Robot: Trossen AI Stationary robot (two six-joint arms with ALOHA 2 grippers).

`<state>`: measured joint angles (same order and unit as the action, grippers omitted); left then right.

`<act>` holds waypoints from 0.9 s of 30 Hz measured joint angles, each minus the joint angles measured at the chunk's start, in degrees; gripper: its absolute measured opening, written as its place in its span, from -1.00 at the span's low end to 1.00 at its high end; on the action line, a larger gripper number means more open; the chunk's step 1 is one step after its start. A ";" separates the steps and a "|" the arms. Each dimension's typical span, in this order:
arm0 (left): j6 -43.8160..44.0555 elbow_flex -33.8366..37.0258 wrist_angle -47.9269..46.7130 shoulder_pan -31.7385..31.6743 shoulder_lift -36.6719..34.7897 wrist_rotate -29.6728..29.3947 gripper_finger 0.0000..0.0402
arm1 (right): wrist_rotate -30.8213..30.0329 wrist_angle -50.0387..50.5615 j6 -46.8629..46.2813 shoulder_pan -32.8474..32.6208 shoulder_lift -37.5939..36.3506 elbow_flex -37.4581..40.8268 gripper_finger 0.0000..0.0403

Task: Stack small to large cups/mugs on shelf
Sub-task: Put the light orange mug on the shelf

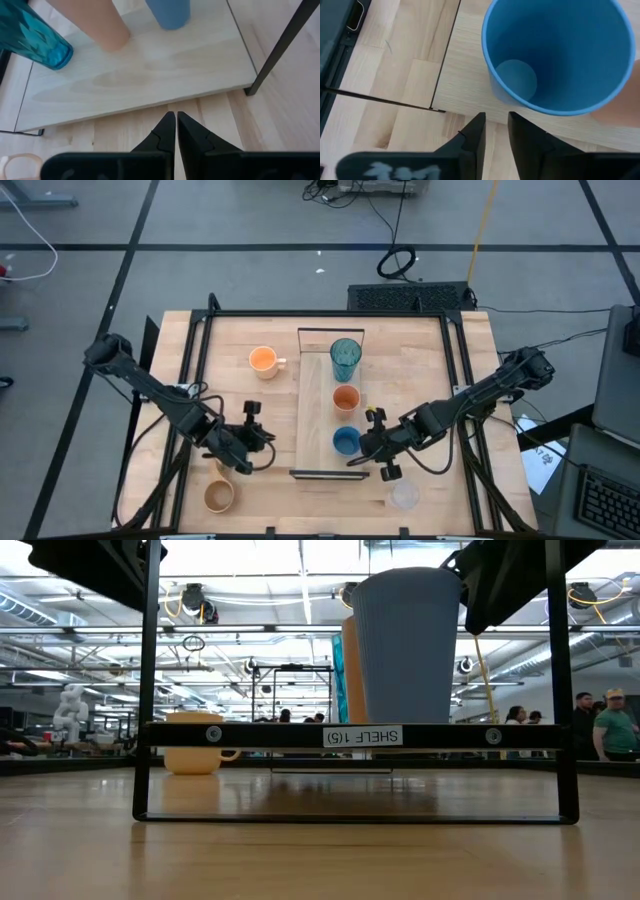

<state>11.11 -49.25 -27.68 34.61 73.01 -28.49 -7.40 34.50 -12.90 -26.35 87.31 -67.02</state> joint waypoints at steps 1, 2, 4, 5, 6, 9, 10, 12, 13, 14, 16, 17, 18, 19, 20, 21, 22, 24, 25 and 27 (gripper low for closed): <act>0.00 0.00 0.36 0.02 -0.22 -0.02 -0.89 | -0.01 0.00 0.01 0.00 0.00 0.00 -0.65; -0.04 0.00 0.66 0.02 -0.42 -0.02 -0.89 | 0.00 0.00 0.03 0.00 0.00 0.00 -0.66; -0.17 0.00 0.54 0.02 -0.85 -0.01 -0.89 | 0.00 0.00 0.01 0.00 0.00 0.00 -0.67; -0.16 0.00 0.70 0.02 -0.97 -0.03 -0.89 | -0.02 -0.02 0.01 0.00 0.00 0.00 -0.68; -0.17 0.00 0.83 0.02 -1.01 -0.04 -0.89 | -0.02 -0.02 0.01 0.00 0.00 0.00 -0.68; -0.52 0.00 0.73 0.02 -0.94 -0.04 -0.89 | -0.44 -0.02 0.03 0.00 0.00 0.02 -0.70; -0.52 0.00 0.79 0.02 -0.96 -0.04 -0.89 | -1.24 -0.03 0.04 0.00 0.00 0.02 -0.71; -0.82 0.00 0.77 0.02 -0.96 -0.04 -0.89 | -2.02 -0.28 -0.01 0.02 0.00 0.06 -0.73; -0.99 0.00 0.78 0.02 -0.96 -0.04 -0.89 | -2.34 -1.14 -0.03 0.03 0.00 0.34 -0.74; -1.08 0.00 0.79 0.01 -0.96 -0.05 -0.89 | -2.61 -2.22 0.10 0.11 0.00 0.79 -0.75; -1.09 0.00 0.78 0.02 -0.96 -0.05 -0.89 | -2.86 -4.54 0.37 0.13 0.00 2.10 -0.76; -1.09 0.00 0.79 0.02 -0.96 -0.04 -0.89 | -2.88 -5.53 0.49 0.19 0.00 2.82 -0.77; -1.09 0.00 0.79 0.02 -0.96 -0.07 -0.89 | -2.86 -6.27 0.52 0.30 0.00 3.50 -0.78; -1.11 0.00 0.79 0.02 -0.96 -0.07 -0.89 | -2.86 -6.94 0.47 0.41 0.00 4.24 -0.78; -1.11 0.00 0.79 0.02 -0.96 -0.07 -0.89 | -2.86 -7.12 0.20 0.51 0.00 4.88 -0.79; -1.11 0.00 0.78 0.02 -0.96 -0.07 -0.89 | -2.87 -7.13 -0.06 0.64 0.00 5.50 -0.79; -1.11 0.00 0.79 0.02 -0.96 -0.08 -0.89 | -2.86 -7.16 -0.33 0.79 0.00 6.06 -0.79; -1.17 0.00 0.79 0.02 -0.96 -0.09 -0.89 | -2.86 -7.55 -0.86 1.06 0.00 7.01 -0.79; -1.42 0.00 0.79 0.02 -0.96 -0.09 -0.89 | -2.86 -7.91 -0.94 1.30 0.00 7.46 -0.79; -1.89 0.00 0.91 0.02 -0.96 -0.11 -0.89 | -2.84 -9.49 -0.97 1.82 0.00 8.44 -0.79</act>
<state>9.22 -49.25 -26.77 34.63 72.05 -28.60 -10.24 25.01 -13.87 -24.53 87.31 -58.59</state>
